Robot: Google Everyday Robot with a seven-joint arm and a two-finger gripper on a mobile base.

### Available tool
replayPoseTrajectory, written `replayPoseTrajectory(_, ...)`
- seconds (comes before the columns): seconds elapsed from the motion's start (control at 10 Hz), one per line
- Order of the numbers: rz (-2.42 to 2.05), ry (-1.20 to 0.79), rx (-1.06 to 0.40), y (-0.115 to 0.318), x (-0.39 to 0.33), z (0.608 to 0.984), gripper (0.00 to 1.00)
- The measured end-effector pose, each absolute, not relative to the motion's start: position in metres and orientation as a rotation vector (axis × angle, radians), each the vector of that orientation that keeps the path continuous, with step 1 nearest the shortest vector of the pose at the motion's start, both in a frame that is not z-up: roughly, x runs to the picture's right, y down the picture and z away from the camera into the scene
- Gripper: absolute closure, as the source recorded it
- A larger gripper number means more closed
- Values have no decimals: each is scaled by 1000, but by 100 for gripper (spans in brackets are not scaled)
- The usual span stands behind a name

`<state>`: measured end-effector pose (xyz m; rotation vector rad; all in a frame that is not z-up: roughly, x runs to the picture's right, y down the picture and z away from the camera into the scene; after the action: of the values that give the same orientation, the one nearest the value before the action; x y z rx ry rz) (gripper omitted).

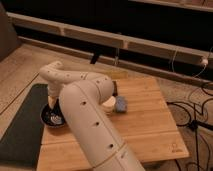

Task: Push the ceramic bowl across the table

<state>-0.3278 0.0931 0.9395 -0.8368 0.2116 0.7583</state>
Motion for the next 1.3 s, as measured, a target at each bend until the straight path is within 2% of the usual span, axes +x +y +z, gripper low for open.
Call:
replayPoseTrajectory(0.7, 734, 180, -839, 87, -343, 947, 35)
replayPoseTrajectory(1.0, 634, 123, -834, 89, -384, 977, 35)
replayPoseTrajectory(1.3, 441, 86, -829, 99, -425, 974, 35)
